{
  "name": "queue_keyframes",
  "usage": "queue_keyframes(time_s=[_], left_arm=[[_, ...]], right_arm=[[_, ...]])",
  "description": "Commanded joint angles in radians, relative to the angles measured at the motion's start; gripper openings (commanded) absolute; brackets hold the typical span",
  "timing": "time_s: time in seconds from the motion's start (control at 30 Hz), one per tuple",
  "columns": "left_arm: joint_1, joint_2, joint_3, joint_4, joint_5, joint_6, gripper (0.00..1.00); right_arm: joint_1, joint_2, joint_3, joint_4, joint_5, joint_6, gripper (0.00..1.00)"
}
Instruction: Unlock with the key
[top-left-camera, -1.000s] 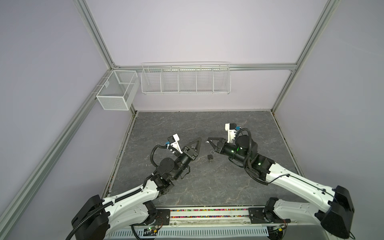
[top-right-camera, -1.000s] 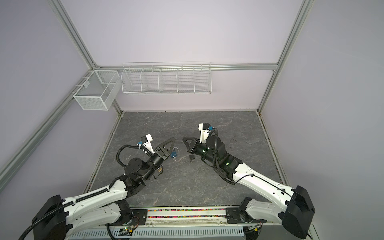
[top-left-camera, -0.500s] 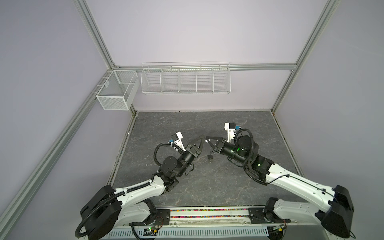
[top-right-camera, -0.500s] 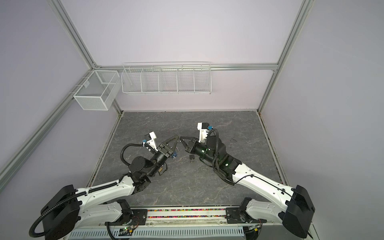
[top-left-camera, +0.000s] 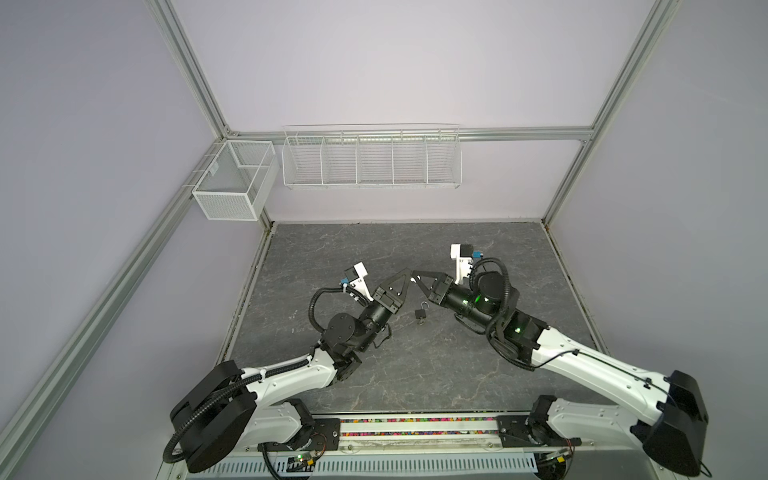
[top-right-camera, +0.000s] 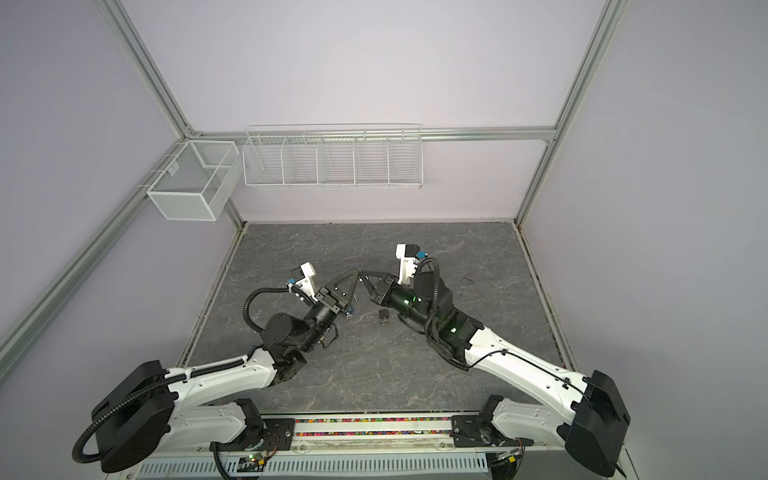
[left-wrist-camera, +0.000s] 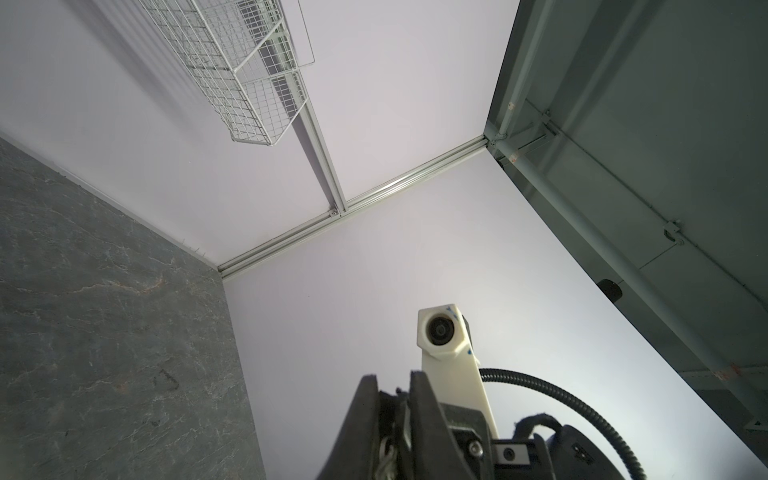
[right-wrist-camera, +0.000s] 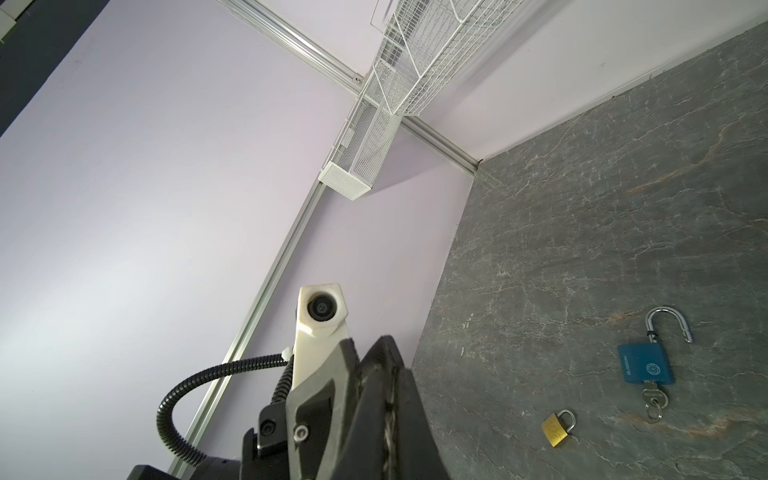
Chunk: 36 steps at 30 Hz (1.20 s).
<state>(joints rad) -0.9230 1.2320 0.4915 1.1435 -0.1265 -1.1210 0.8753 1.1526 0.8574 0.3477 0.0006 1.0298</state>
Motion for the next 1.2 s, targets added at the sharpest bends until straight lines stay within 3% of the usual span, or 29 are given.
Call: queue_keyframes(time_s=[0.0,0.73,1.07,1.17], left_arm=[[0.003,-0.027,0.021,0.015,-0.003,-0.007,0.16],[0.003,-0.035,0.042,-0.020,0.019,0.003,0.08],[0.005,-0.066,0.044,-0.051,0.011,0.027,0.00],[0.015,-0.091,0.047,-0.096,0.021,0.063,0.00]], right_arm=[[0.008,-0.018,-0.016,0.048,0.027,0.019,0.07],[0.017,0.025,0.009,0.066,0.009,-0.019,0.07],[0.017,0.019,0.006,0.054,0.017,-0.044,0.07],[0.017,0.008,0.015,0.009,0.028,-0.065,0.14]])
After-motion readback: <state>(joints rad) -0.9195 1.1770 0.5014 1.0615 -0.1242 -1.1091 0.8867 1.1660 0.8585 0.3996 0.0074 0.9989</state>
